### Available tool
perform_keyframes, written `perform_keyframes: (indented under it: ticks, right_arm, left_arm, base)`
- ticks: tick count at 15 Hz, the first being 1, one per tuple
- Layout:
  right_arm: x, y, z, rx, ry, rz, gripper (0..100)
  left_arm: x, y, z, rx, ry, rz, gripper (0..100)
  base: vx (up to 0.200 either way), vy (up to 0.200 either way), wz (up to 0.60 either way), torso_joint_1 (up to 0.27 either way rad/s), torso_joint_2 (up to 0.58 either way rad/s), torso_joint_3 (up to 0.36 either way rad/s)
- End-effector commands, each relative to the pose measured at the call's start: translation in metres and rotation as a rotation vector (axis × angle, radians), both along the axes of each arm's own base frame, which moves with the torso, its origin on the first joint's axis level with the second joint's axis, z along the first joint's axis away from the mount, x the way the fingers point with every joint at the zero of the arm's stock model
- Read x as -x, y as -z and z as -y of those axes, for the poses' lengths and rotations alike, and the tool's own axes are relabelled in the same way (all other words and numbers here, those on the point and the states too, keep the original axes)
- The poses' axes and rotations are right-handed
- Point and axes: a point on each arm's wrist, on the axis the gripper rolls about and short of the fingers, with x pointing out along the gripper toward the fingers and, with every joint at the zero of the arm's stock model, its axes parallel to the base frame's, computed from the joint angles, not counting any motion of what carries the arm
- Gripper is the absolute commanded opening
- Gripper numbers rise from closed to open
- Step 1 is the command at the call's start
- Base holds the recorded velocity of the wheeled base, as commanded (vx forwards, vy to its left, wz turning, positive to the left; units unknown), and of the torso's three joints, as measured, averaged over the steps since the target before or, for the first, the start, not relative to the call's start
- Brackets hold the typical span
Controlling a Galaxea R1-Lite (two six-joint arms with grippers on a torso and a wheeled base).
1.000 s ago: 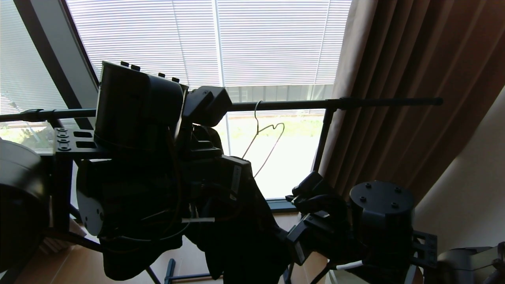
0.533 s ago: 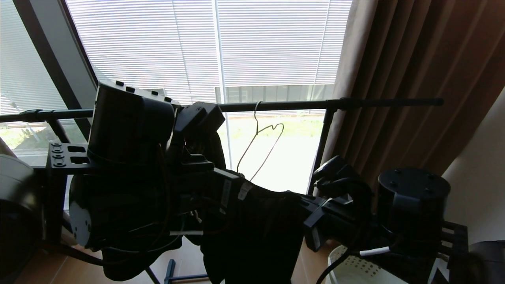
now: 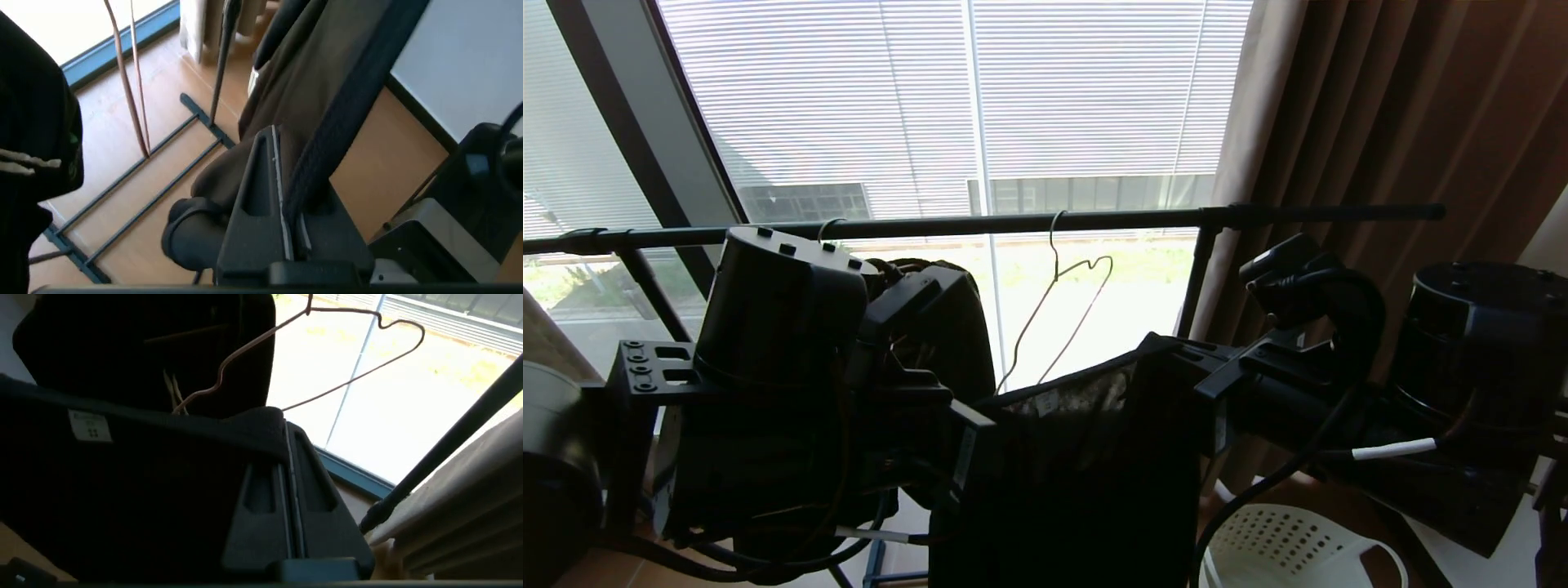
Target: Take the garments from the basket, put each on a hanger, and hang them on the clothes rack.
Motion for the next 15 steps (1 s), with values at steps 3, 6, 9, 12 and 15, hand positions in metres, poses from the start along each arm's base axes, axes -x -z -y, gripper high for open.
perform_keyframes:
  ticks: [3,6,9,12,15]
  right_arm:
    - [0.005,-0.008,-0.002,-0.018,0.003,0.023,0]
    - [0.006,-0.012,-0.002,-0.026,0.003,0.034,0]
    - [0.006,-0.011,-0.001,-0.019,0.023,0.034,0]
    - [0.009,-0.013,-0.001,0.023,0.015,0.007,0]
    - [0.017,-0.016,-0.006,0.029,-0.014,0.004,0]
  left_arm:
    - [0.003,0.007,-0.011,0.067,0.095,-0.039,0]
    - [0.005,0.005,-0.014,0.076,0.119,-0.033,0]
    - [0.001,0.011,-0.023,0.027,0.098,-0.005,0]
    - [-0.001,0.015,-0.025,-0.05,0.055,0.047,0]
    - [-0.001,0.011,-0.025,-0.047,0.056,0.065,0]
  base:
    - [0.0,0.0,0.0,0.0,0.0,0.0]
    - [0.0,0.0,0.0,0.0,0.0,0.0]
    - [0.0,0.0,0.0,0.0,0.0,0.0]
    - [0.0,0.0,0.0,0.0,0.0,0.0]
    - [0.0,0.0,0.0,0.0,0.0,0.0]
